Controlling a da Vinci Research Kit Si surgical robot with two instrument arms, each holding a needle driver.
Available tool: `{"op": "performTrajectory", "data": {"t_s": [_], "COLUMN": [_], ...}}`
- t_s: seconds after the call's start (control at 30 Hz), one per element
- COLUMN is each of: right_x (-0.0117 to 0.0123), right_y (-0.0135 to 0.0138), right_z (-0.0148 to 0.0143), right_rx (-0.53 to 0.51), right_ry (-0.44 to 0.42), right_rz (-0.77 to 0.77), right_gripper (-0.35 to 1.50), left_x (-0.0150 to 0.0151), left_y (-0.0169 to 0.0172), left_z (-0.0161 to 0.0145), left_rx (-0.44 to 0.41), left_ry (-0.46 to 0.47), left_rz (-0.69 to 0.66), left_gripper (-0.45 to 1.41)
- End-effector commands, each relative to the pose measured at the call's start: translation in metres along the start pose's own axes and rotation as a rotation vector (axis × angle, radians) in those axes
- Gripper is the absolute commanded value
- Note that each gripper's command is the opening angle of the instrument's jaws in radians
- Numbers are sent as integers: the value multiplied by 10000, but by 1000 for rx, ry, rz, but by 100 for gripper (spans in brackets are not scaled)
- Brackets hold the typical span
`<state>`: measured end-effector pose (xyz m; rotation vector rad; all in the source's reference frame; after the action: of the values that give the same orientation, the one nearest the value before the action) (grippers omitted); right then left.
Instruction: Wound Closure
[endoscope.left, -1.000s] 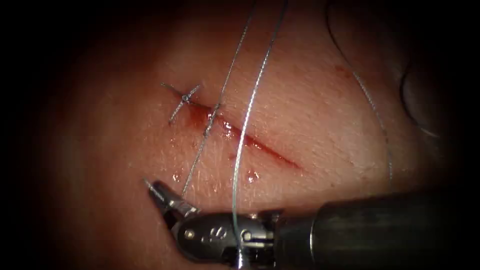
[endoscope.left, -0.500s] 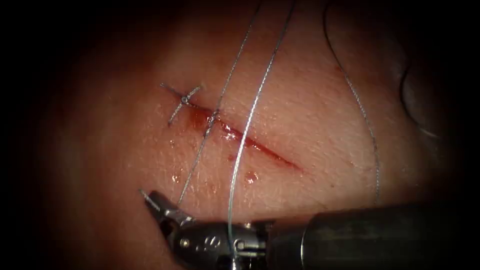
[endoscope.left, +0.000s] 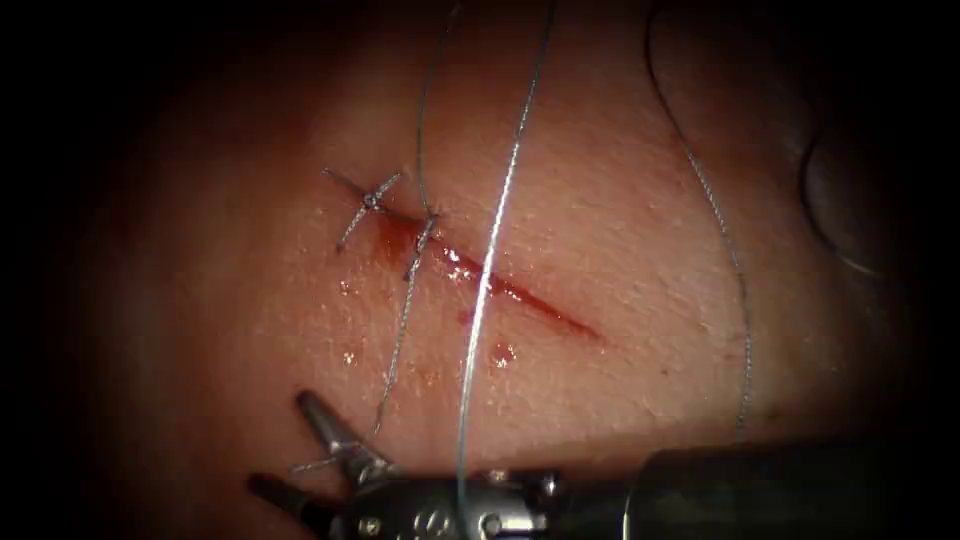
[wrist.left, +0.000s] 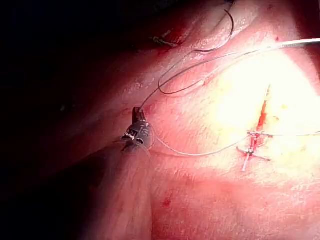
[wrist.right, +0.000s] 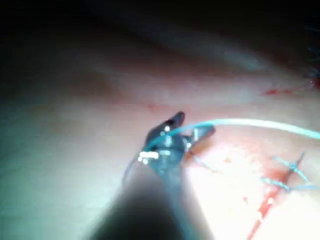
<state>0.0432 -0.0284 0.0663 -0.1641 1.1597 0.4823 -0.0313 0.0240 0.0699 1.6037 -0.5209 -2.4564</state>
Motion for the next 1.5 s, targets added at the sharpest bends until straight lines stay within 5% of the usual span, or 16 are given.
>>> {"op": "performTrajectory", "data": {"t_s": [0.03,0.23,0.37,0.57,0.87,0.97,1.23,1.5], "right_x": [9,20,3,-28,-30,-32,-39,-26], "right_y": [-23,-50,-18,60,115,117,137,161], "right_z": [-7,-48,-63,-23,34,63,124,120], "right_rx": [44,201,246,215,159,192,207,189], "right_ry": [-3,-28,-77,-130,-116,-96,-56,87], "right_rz": [-7,-42,-56,-75,-84,-78,-94,63], "right_gripper": [141,148,131,131,118,98,-6,-35], "left_x": [9,61,92,142,192,206,228,221], "left_y": [2,22,37,72,131,148,182,227], "left_z": [-4,-61,-103,-160,-202,-211,-219,-212], "left_rx": [-7,-45,-32,11,41,33,37,23], "left_ry": [16,120,222,380,471,481,504,503], "left_rz": [-12,-84,-146,-235,-284,-276,-296,-325], "left_gripper": [-45,-45,-45,-45,-45,-45,-45,-45]}}
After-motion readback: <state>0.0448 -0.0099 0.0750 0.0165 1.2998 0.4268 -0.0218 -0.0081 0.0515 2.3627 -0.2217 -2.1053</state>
